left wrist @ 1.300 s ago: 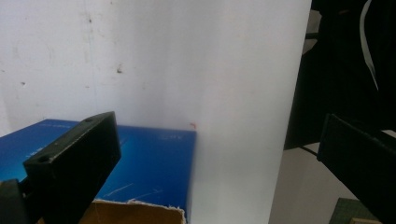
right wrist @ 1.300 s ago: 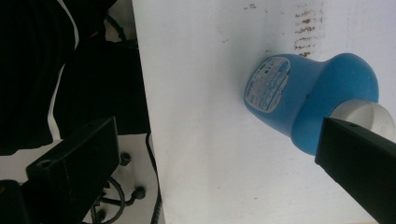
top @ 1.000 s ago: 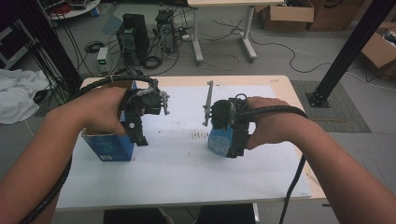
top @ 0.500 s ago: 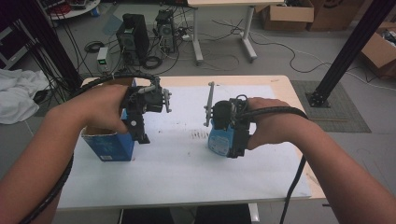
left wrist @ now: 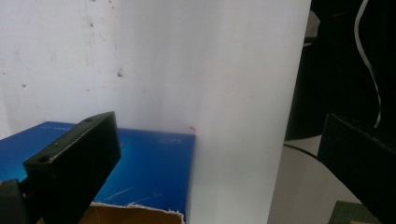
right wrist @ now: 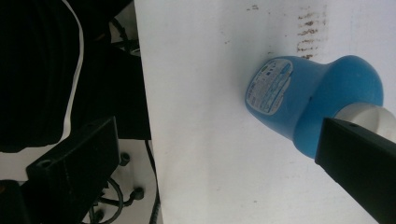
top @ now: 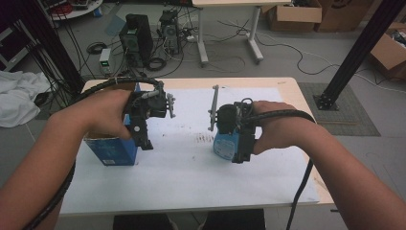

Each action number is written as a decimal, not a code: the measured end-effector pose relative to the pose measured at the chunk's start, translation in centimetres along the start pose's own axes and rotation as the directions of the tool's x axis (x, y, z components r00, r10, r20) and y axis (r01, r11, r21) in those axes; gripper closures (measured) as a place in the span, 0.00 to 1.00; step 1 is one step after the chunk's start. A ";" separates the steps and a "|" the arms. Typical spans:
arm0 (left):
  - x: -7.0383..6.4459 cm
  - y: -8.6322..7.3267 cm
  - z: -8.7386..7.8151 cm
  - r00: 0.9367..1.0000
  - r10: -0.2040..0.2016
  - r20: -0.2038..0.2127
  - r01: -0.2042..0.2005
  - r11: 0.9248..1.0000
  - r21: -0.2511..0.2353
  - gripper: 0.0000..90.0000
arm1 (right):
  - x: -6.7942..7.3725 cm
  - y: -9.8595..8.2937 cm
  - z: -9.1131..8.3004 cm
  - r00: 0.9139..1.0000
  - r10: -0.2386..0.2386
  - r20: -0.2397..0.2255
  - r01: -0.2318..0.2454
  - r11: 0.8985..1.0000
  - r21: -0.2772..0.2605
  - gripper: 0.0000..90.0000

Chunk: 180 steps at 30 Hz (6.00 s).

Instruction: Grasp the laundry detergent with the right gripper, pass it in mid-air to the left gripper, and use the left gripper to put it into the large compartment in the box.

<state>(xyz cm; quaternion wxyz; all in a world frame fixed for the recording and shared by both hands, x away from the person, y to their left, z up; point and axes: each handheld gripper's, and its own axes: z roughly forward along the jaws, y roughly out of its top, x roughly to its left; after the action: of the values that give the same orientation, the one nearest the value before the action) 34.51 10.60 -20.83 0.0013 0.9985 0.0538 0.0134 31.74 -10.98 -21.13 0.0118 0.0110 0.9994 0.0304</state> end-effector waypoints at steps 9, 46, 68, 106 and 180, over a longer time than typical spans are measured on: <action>0.1 0.2 -0.1 1.000 0.005 -0.007 -0.005 1.000 -0.014 0.00 | 0.2 -1.0 0.1 1.000 0.019 -0.003 -0.019 1.000 -0.010 0.00; -0.2 0.0 -0.1 1.000 -0.007 -0.007 0.007 1.000 -0.014 0.00 | -6.6 -8.8 -2.2 0.922 0.383 0.063 -0.125 0.446 -0.886 0.00; 0.7 1.9 0.8 1.000 0.016 0.011 -0.016 1.000 0.006 0.00 | -3.6 -21.5 4.8 0.868 0.497 0.008 -0.168 0.309 -0.936 0.00; 0.0 1.1 1.1 1.000 0.013 0.015 -0.013 1.000 -0.006 0.00 | -3.4 -15.8 19.6 0.904 0.414 -0.111 -0.249 0.296 -0.922 0.00; 0.2 -0.1 1.7 1.000 -0.009 0.010 0.009 1.000 -0.012 0.00 | -4.5 -10.5 21.9 0.868 0.497 -0.012 -0.208 0.341 -0.917 0.37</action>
<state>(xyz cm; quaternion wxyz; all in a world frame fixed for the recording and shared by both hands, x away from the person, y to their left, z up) 34.70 10.73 -22.57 0.0075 0.9982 0.0582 0.0085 36.55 -20.26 -43.48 0.1445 0.2248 0.7868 0.5563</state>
